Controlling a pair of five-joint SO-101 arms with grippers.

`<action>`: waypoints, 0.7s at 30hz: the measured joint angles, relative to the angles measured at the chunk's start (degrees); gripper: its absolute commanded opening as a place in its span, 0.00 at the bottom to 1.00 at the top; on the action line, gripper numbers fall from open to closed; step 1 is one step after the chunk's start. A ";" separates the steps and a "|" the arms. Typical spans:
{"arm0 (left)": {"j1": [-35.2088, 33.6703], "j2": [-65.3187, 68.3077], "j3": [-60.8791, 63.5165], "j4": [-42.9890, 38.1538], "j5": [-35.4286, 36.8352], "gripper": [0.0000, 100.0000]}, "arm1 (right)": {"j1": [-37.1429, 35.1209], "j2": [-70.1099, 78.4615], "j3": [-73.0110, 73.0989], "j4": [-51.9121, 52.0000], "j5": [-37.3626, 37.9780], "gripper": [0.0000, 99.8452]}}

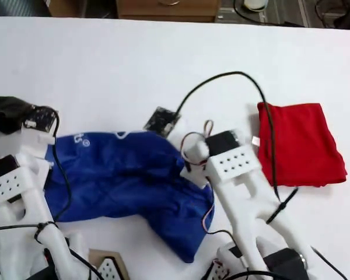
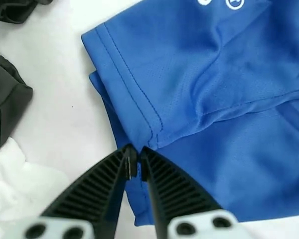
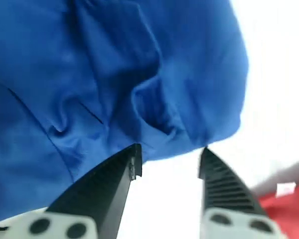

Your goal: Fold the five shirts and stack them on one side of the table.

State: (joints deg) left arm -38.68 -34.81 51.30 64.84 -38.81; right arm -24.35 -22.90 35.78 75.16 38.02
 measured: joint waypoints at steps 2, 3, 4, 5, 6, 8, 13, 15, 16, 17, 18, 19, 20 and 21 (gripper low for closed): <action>0.00 0.00 0.00 0.00 0.00 0.03 | 2.64 -0.09 0.26 -0.88 -0.44 0.23; 0.00 0.00 0.00 0.00 0.09 0.03 | 3.87 -0.09 0.53 -1.49 -1.58 0.23; 0.00 0.00 0.00 0.00 0.09 0.03 | 4.75 -0.09 0.53 -2.11 -3.60 0.23; 0.00 0.00 0.00 0.00 0.09 0.03 | 5.45 -0.09 0.53 -2.55 -5.98 0.23; 0.00 0.00 0.00 0.00 0.09 0.03 | 5.63 -0.18 0.53 -2.81 -8.26 0.23; 0.00 0.00 0.00 0.00 0.09 0.03 | 4.92 0.26 0.53 -2.90 -11.78 0.23; 0.00 0.00 0.00 0.00 0.09 0.03 | -0.70 2.64 0.62 -3.08 -16.88 0.23; 0.00 0.00 0.00 0.00 0.09 0.03 | -2.81 4.22 0.88 -3.08 -18.55 0.23; 0.00 0.00 0.00 0.00 0.09 0.03 | -3.25 5.10 0.97 -3.25 -18.90 0.23; 0.00 0.00 0.00 0.00 0.09 0.03 | -3.25 6.33 1.05 -3.60 -19.16 0.23; 0.00 0.00 0.00 0.00 0.09 0.03 | -3.25 7.91 1.05 -4.22 -19.34 0.23; 0.00 0.00 0.00 0.00 0.09 0.03 | -3.25 9.58 1.05 -5.01 -19.43 0.23; 0.00 0.00 0.00 0.00 0.09 0.03 | -3.16 11.25 1.14 -5.89 -19.43 0.23; 0.00 0.00 0.00 0.00 0.09 0.03 | -3.16 13.01 1.14 -7.12 -19.78 0.23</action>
State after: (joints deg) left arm -38.68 -34.81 51.30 64.84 -38.73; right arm -27.52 -9.89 36.92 68.04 18.24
